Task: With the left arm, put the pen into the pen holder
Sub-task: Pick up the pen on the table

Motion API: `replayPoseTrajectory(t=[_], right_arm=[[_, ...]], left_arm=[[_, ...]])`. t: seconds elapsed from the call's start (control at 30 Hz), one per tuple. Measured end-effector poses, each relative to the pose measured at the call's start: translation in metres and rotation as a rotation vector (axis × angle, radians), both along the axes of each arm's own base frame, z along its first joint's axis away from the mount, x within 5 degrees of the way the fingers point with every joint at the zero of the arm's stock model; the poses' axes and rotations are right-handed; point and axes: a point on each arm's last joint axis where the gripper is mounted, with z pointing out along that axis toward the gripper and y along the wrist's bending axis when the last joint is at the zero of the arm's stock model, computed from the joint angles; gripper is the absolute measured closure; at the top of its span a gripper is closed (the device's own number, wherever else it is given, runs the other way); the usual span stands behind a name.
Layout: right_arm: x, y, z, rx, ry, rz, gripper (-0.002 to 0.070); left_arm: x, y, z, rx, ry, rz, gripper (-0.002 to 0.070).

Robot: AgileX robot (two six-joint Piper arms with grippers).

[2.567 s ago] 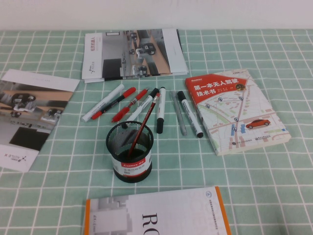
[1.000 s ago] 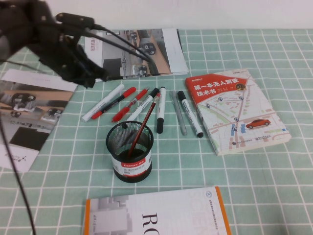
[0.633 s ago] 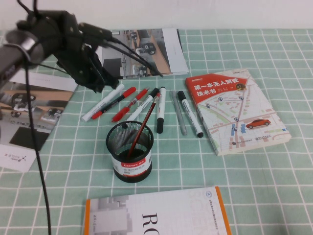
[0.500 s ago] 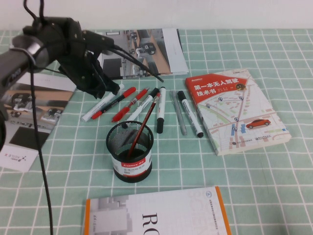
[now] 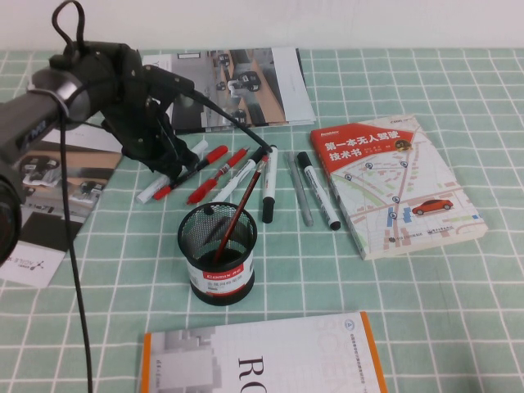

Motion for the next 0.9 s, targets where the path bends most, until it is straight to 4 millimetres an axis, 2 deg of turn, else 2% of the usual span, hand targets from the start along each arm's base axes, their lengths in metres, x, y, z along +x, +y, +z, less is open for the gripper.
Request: replayPoseTrajectory(t=[0.17,0.37,0.73,0.9], right_arm=[[0.0,0.0,0.0,0.0,0.0,0.0,0.0696],[0.0,0.0,0.0,0.0,0.0,0.0,0.0696],[0.0,0.0,0.0,0.0,0.0,0.0,0.0696],[0.0,0.0,0.0,0.0,0.0,0.0,0.0696]], left_arm=[[0.0014,0.0003,-0.0093,0.015,0.015,-0.003,0.04],[0.0006,0.001,-0.0092,0.034,0.022,-0.009,0.0418],[-0.0056,0.0034,-0.0097,0.062,0.099,-0.009,0.0542],[-0.0066,0.0038,-0.01,0.067,0.11,-0.009,0.0552]])
